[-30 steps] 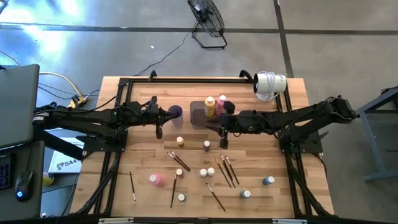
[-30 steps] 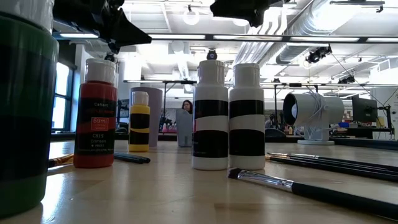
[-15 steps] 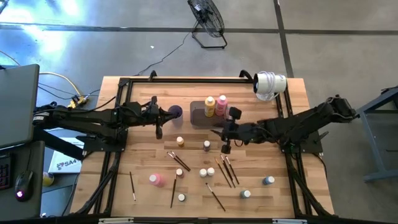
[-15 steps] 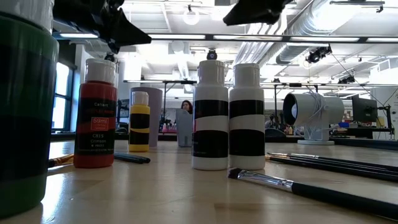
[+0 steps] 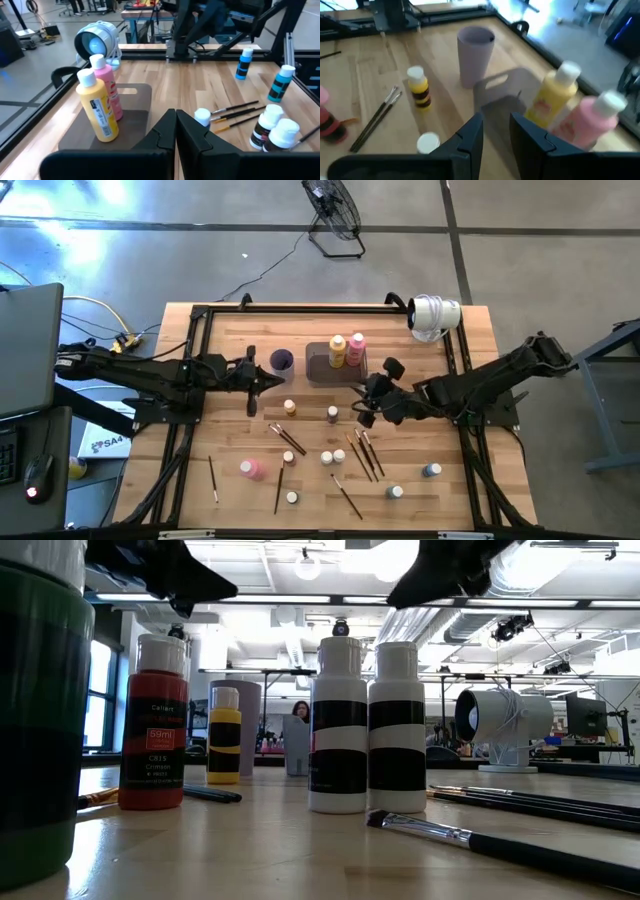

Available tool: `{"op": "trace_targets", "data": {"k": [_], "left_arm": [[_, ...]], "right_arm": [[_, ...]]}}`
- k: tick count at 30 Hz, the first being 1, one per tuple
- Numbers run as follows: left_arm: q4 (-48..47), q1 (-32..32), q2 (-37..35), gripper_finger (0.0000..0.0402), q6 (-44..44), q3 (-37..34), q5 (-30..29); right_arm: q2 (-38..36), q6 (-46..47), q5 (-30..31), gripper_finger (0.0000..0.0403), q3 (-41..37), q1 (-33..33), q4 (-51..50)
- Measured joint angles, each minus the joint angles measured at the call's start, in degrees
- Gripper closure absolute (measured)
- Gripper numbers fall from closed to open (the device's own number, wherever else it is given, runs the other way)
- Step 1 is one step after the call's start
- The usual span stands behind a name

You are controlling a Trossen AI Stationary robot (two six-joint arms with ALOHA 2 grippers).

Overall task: Pick & Place Paint Supplies
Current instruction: Put the silver paint brush into the purple cup

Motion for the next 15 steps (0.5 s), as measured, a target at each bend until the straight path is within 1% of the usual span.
{"op": "trace_targets", "data": {"k": [5,11,15], "left_arm": [[-0.6,-1.1,-0.5,0.0391,0.2,0.0,-1.3],[-1.0,-1.0,-1.8,0.0391,0.2,0.0,-1.5],[-2.2,-1.0,-2.0,0.0391,0.2,0.0,-1.5]], "right_arm": [[-0.3,6.6,-7.3,0.0316,0.0,-2.7,-3.6],[-0.3,15.0,-22.2,0.0316,0.0,-9.1,-9.1],[-0.3,18.5,-25.8,0.0316,0.0,-11.6,-13.1]]}}
